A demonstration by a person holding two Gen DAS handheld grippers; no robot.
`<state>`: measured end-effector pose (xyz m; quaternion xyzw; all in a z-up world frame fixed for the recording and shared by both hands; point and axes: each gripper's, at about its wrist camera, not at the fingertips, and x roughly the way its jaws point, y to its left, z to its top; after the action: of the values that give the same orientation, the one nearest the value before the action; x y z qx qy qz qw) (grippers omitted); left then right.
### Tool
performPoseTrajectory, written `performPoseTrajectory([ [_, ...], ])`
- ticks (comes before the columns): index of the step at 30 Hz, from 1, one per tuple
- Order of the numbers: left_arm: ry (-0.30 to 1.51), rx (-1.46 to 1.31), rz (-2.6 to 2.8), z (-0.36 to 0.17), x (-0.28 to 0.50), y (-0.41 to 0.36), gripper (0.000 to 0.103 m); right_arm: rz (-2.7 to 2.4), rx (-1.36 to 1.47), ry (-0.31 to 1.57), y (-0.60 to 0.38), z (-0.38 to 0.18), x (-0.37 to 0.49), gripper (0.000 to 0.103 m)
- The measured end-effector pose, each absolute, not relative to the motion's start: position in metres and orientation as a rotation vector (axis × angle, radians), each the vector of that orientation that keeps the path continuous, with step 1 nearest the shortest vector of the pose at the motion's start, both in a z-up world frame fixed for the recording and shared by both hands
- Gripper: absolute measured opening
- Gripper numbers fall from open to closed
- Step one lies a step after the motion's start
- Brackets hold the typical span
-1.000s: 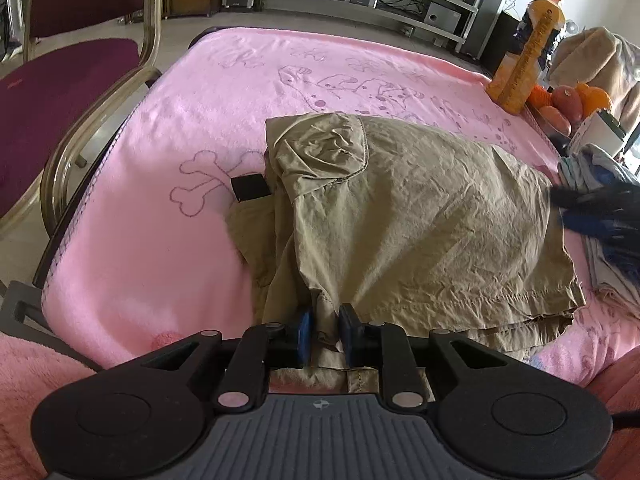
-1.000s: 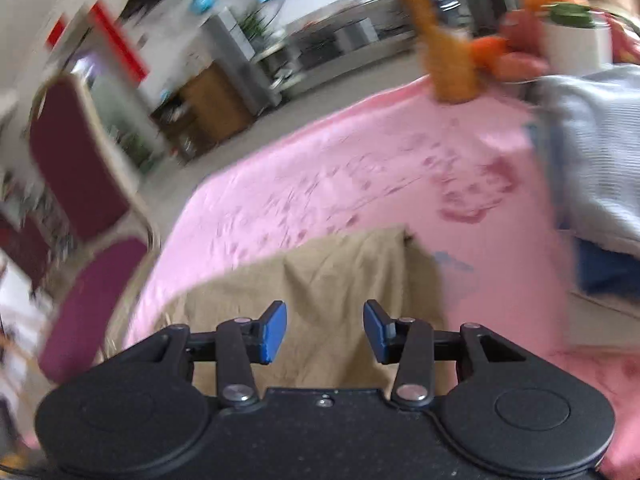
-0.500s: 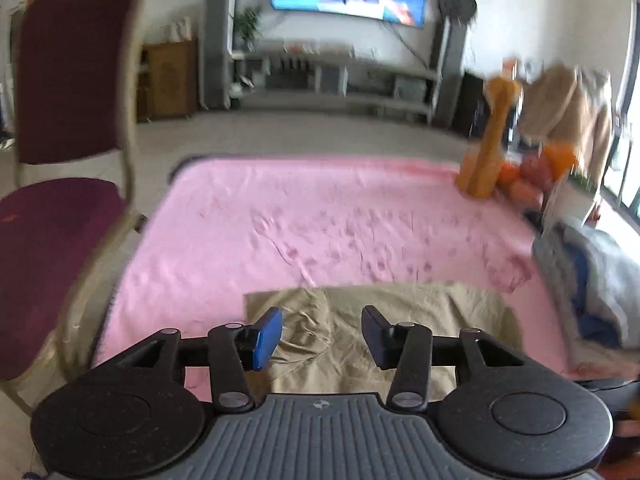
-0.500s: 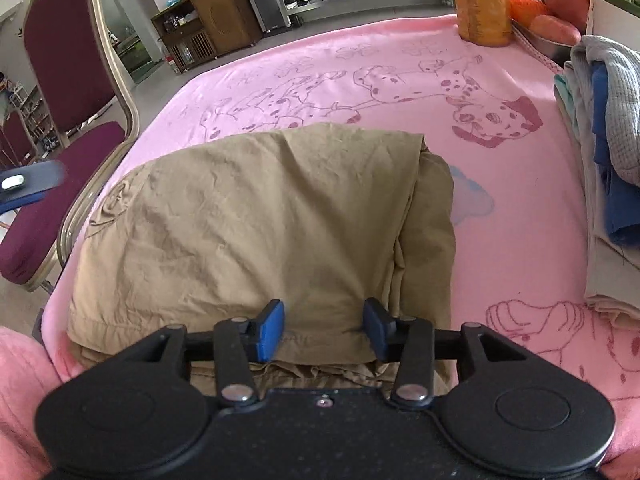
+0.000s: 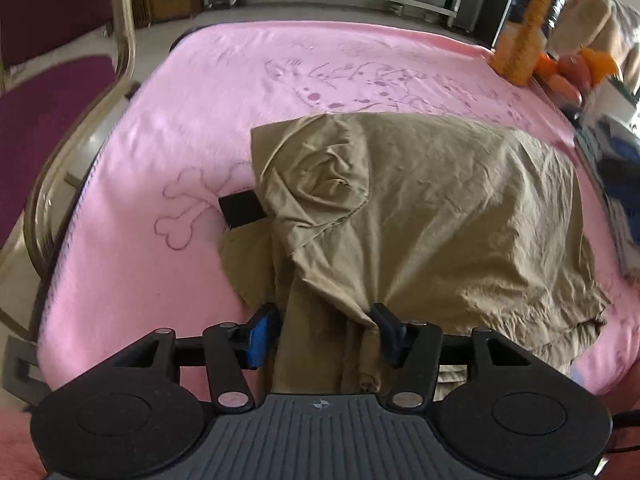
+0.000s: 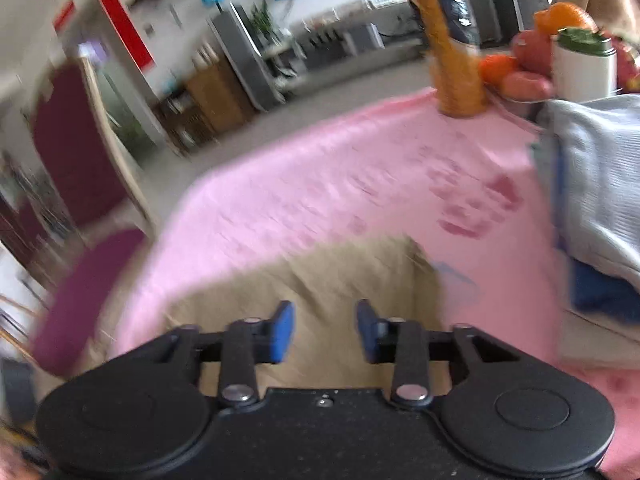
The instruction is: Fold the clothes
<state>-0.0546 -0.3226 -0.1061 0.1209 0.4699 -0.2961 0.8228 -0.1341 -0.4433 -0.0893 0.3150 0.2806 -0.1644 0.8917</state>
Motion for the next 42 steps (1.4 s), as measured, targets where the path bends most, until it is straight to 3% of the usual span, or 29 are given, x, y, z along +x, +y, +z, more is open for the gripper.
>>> performPoseTrajectory([
  [7,0.934,0.321,-0.603,-0.107,-0.065,-0.329,0.066,-0.134,1.017,0.570,-0.473,-0.153,-0.077,0.027],
  [8,0.930,0.320,-0.604,-0.107,-0.065,-0.329,0.066,-0.165,0.998,0.590,-0.475,-0.163,-0.072,0.010],
  [9,0.929,0.316,-0.607,-0.108,-0.064,-0.330,0.068,-0.196,0.979,0.610,-0.476,-0.173,-0.067,0.000],
  [16,0.913,0.330,-0.600,-0.107,-0.066,-0.333,0.070,-0.223,0.869,0.637,-0.474,-0.176,-0.062,0.000],
  [22,0.915,0.322,-0.597,-0.106,-0.065,-0.332,0.072,-0.443,0.877,0.636,-0.502,-0.174,-0.101,0.000],
  [25,0.912,0.326,-0.595,-0.107,-0.066,-0.333,0.072,-0.456,1.017,0.599,-0.523,-0.185,-0.120,0.000],
  [27,0.912,0.324,-0.593,-0.107,-0.066,-0.332,0.073,-0.510,0.945,0.600,-0.522,-0.176,-0.127,0.000],
  [28,0.913,0.322,-0.592,-0.107,-0.066,-0.332,0.073,-0.556,0.928,0.604,-0.522,-0.173,-0.132,0.002],
  [29,0.913,0.321,-0.592,-0.107,-0.066,-0.332,0.073,-0.601,0.912,0.607,-0.523,-0.169,-0.136,0.020],
  [30,0.913,0.321,-0.592,-0.107,-0.066,-0.331,0.073,-0.647,0.895,0.610,-0.524,-0.165,-0.141,0.025],
  [35,0.922,0.311,-0.588,-0.107,-0.064,-0.331,0.075,-0.573,0.919,0.530,-0.515,-0.142,-0.162,0.026],
  [37,0.926,0.308,-0.585,-0.108,-0.063,-0.331,0.076,-0.401,0.878,0.505,-0.493,-0.133,-0.157,0.036],
  [42,0.915,0.316,-0.584,-0.108,-0.065,-0.332,0.077,-0.030,0.908,0.605,-0.451,-0.150,-0.110,0.040],
])
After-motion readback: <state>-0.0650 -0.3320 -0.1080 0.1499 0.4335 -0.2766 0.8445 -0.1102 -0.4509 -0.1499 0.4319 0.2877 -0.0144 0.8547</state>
